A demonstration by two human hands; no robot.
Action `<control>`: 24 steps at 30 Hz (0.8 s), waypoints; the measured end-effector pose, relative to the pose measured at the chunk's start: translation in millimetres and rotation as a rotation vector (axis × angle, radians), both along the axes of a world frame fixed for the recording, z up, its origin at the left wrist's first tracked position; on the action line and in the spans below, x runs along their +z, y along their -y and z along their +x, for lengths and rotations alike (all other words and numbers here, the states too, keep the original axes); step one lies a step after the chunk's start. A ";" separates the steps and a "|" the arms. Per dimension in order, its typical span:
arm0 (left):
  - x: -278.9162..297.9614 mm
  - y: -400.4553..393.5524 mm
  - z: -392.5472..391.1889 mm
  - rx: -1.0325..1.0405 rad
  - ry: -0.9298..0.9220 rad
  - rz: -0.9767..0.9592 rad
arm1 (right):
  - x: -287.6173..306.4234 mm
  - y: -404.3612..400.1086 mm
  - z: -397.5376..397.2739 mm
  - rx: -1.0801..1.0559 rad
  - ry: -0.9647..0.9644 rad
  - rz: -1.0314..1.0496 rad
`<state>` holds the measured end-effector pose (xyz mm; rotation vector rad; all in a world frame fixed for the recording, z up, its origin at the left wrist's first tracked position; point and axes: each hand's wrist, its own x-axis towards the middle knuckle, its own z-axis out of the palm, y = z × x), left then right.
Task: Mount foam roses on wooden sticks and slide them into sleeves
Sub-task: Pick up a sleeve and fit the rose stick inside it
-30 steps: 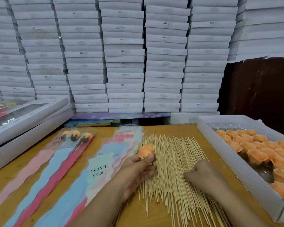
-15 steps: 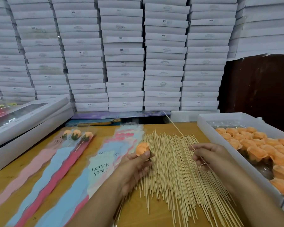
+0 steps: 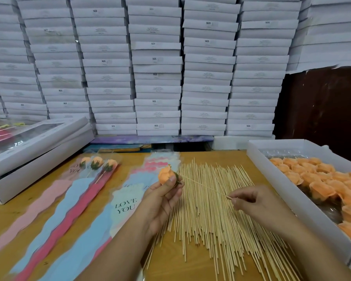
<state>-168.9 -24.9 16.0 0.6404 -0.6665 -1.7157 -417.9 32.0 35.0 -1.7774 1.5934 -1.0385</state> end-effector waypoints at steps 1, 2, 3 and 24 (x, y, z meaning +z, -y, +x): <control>0.2 0.1 -0.2 0.011 -0.003 0.002 | -0.6 0.1 -0.7 -0.001 -0.010 0.004; 0.2 0.4 -0.3 0.022 -0.007 0.005 | -1.3 0.4 -1.4 -0.001 -0.016 0.008; 0.4 0.6 -0.3 0.032 -0.012 0.006 | -1.7 1.2 -2.0 -0.001 -0.019 0.012; 4.3 -1.1 0.5 0.046 -0.024 -0.005 | -2.4 2.2 -2.4 -0.024 -0.097 0.031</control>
